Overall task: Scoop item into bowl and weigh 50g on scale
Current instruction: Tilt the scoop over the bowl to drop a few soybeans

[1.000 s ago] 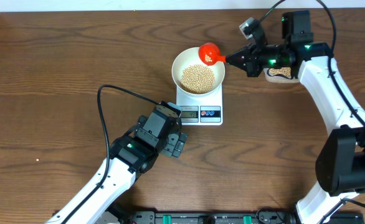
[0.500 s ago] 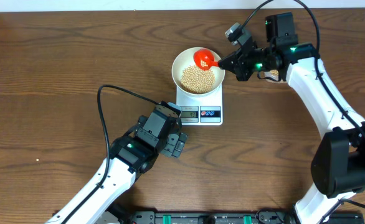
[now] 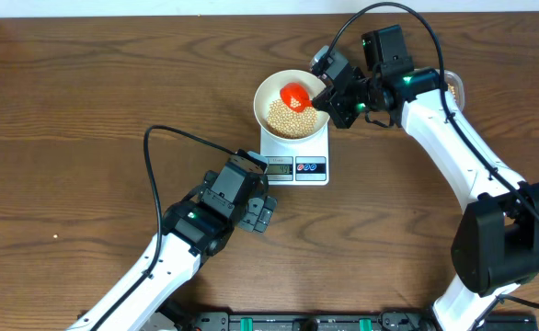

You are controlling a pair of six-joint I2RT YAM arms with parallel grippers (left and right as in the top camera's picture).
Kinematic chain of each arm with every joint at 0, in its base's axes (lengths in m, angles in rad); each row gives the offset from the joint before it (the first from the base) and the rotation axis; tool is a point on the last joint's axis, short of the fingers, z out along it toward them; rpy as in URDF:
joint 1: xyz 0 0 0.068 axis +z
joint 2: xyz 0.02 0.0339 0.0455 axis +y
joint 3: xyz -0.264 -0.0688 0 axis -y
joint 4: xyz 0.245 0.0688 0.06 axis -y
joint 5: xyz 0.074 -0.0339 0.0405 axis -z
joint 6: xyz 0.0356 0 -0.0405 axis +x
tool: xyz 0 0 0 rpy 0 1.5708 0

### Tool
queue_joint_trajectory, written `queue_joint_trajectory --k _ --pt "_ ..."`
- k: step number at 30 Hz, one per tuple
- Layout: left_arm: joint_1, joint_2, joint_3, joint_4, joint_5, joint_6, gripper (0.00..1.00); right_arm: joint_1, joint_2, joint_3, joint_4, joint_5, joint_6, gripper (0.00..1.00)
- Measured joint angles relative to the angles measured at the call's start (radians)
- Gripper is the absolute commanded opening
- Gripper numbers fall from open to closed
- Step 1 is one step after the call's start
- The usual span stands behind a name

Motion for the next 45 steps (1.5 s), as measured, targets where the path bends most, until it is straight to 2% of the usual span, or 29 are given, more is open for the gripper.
queue_joint_trajectory --k 45 --pt "0.0 0.0 0.0 0.0 0.0 0.0 0.96 -0.017 -0.027 0.0 0.03 -0.004 -0.079 0.01"
